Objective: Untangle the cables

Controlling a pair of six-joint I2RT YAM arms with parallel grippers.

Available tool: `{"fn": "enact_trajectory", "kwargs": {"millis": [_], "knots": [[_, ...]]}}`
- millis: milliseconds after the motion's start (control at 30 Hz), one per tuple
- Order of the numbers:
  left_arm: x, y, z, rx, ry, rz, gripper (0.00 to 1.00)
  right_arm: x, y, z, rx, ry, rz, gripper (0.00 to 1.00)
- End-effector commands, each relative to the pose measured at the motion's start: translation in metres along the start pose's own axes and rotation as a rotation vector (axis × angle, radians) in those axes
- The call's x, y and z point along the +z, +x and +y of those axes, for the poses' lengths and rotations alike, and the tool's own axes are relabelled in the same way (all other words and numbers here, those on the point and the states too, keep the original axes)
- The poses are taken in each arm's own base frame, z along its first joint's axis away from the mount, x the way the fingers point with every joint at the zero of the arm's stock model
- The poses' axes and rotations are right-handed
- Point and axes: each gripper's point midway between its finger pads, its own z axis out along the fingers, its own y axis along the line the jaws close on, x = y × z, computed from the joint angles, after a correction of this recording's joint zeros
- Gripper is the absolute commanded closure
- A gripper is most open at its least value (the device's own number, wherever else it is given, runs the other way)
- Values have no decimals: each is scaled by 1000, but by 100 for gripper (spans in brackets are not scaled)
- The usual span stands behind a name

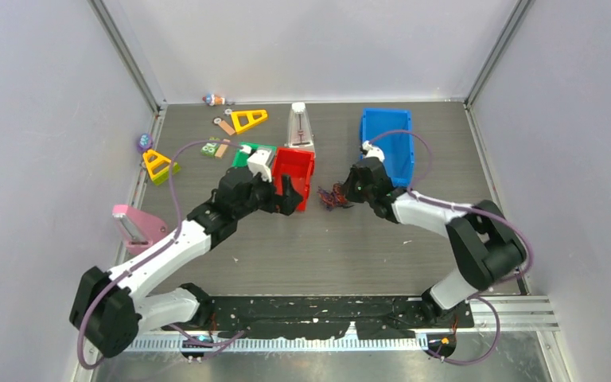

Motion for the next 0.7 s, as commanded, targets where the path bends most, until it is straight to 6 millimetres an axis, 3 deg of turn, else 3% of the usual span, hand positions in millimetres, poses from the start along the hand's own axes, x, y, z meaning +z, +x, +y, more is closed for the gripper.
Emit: {"fn": "enact_trajectory", "kwargs": {"millis": [0, 33, 67, 200, 433, 533, 667], "knots": [[20, -18, -27, 32, 82, 41, 9, -40, -37, -19, -1, 54, -144, 95], [28, -20, -31, 30, 95, 53, 9, -52, -47, -20, -1, 55, -184, 95], [36, -24, -37, 27, 107, 58, 9, -57, -45, -32, 1, 86, -185, 95], [72, -25, -50, 4, 154, 112, 10, -92, -62, -47, -2, 116, -269, 95], [124, -25, -64, -8, 189, 182, 11, -126, -69, -67, -11, 177, -346, 95], [146, -16, -51, -18, 128, 219, 10, -135, -73, -69, -12, 180, -375, 95], [168, -3, -15, -26, -20, 263, 9, -139, -72, -71, -19, 189, -378, 94]]}}
